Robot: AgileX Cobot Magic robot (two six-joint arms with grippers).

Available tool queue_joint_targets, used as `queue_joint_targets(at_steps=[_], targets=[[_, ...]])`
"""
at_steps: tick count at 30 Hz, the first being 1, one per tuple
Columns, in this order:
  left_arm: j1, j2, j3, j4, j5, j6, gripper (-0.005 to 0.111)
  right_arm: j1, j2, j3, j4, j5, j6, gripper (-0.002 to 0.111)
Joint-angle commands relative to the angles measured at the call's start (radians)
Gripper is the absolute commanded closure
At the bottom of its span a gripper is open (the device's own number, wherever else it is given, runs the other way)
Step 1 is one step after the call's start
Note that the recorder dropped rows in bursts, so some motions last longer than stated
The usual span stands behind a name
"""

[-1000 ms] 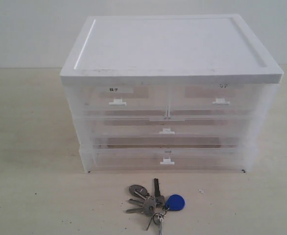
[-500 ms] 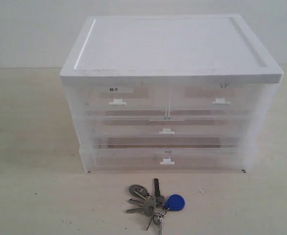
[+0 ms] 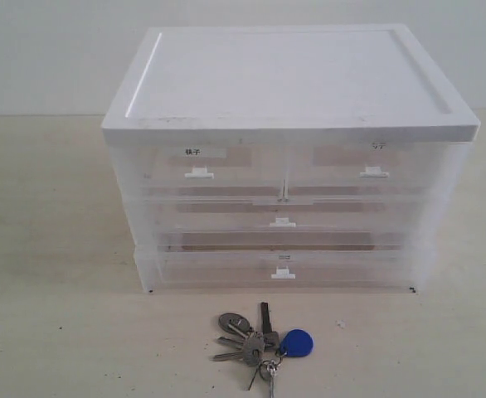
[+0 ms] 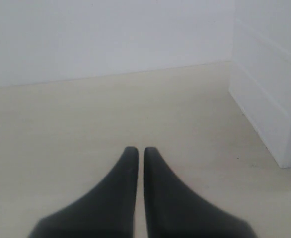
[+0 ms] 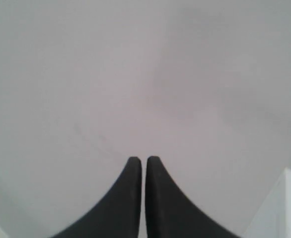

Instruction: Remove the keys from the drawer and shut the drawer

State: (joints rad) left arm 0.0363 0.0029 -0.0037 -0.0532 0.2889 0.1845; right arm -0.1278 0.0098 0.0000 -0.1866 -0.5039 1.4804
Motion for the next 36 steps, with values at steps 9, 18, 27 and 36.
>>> queue_joint_targets(at_steps=[9, 18, 27, 36], targets=[[0.002, -0.003, 0.004, -0.005, 0.002, 0.003, 0.102, 0.001, -0.003, 0.0, 0.106, 0.321, -1.238, 0.109], [0.002, -0.003, 0.004, -0.005, 0.002, 0.003, 0.102, 0.001, -0.003, 0.0, 0.106, 0.712, -1.543, 0.109], [0.002, -0.003, 0.004, -0.005, 0.002, 0.003, 0.102, 0.011, -0.01, 0.0, 0.113, 0.808, -1.565, 0.109], [0.002, -0.003, 0.004, -0.005, 0.002, 0.003, 0.102, 0.157, -0.01, 0.0, 0.124, 0.811, -1.584, 0.109]])
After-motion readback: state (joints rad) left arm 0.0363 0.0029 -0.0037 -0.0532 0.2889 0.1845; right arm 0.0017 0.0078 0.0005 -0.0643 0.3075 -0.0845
